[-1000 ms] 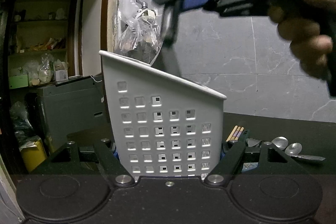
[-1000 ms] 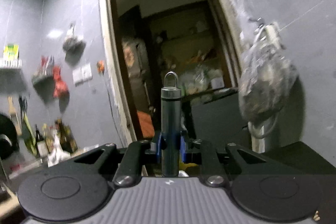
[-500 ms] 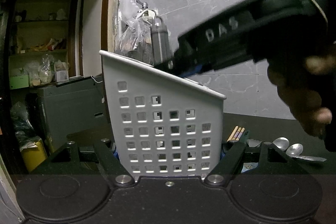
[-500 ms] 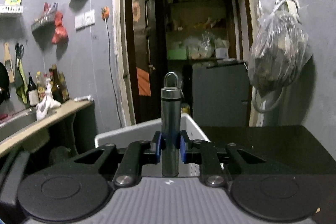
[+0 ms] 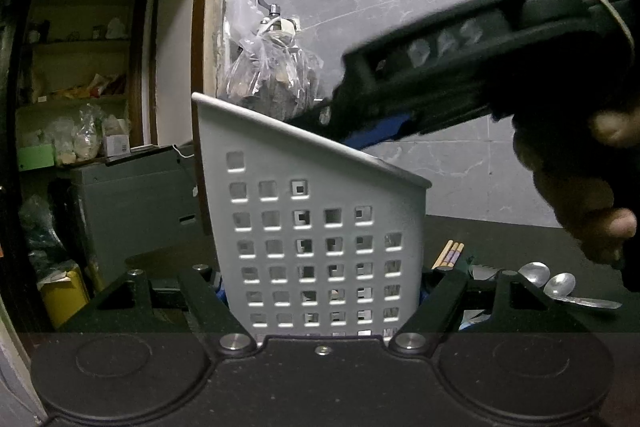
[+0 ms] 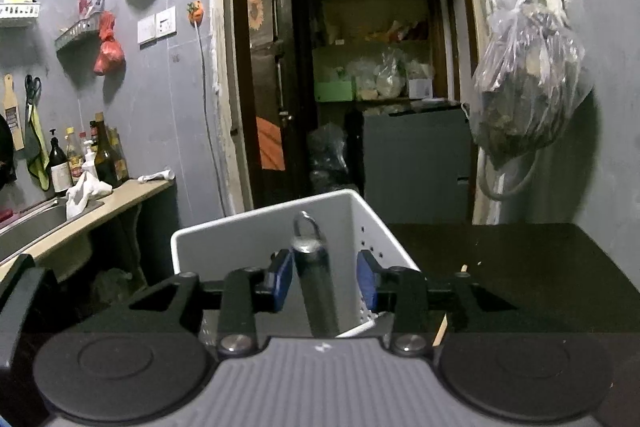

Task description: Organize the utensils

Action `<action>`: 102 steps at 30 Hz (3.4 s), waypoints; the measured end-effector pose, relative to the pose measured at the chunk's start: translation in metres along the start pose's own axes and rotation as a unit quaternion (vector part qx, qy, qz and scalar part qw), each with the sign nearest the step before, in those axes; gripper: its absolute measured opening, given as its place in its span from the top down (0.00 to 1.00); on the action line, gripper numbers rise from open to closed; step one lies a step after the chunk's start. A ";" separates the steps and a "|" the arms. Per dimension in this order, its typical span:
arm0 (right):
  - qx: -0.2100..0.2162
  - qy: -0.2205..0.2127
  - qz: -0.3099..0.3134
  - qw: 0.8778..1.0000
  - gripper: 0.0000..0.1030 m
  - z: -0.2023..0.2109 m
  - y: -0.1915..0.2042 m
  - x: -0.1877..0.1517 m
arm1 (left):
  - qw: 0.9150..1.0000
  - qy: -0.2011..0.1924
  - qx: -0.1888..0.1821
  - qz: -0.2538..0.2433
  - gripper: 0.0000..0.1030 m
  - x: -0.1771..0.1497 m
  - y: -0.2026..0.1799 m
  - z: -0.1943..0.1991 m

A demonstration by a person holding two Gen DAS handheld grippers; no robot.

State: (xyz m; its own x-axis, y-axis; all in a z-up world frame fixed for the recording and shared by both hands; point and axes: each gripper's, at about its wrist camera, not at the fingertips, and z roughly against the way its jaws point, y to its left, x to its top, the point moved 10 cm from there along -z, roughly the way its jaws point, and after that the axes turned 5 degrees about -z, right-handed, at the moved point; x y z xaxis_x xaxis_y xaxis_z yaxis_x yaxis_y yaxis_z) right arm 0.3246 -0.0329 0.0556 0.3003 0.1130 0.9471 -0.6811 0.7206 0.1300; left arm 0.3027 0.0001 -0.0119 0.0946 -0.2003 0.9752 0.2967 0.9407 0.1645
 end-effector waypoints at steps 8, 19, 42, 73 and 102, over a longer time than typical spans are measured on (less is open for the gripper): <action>0.001 -0.079 0.006 0.997 0.15 0.043 -0.003 0.019 | 1.000 -0.002 -0.001 0.000 0.26 -0.001 0.000 0.001; -0.131 -0.138 0.049 0.980 0.00 0.133 -0.029 0.000 | 1.000 -0.004 -0.002 0.004 0.25 -0.002 0.002 0.002; -0.234 -0.024 0.139 0.962 0.00 0.171 -0.032 -0.124 | 0.999 0.006 0.032 0.010 0.25 0.002 -0.007 0.002; -0.192 0.062 0.283 0.938 0.00 0.114 0.003 -0.178 | 0.999 0.007 0.037 0.005 0.25 0.003 -0.011 0.002; -0.148 0.063 0.414 0.896 0.92 0.083 0.025 -0.182 | 1.000 0.010 0.029 0.002 0.25 -0.002 -0.009 -0.001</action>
State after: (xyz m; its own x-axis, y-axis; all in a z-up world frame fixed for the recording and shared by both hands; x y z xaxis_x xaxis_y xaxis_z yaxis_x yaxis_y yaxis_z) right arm 0.1970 -0.0921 -0.0891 -0.1397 0.7556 0.6400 -0.5039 0.5022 -0.7028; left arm 0.3007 -0.0079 -0.0149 0.1136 -0.2021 0.9727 0.2417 0.9553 0.1703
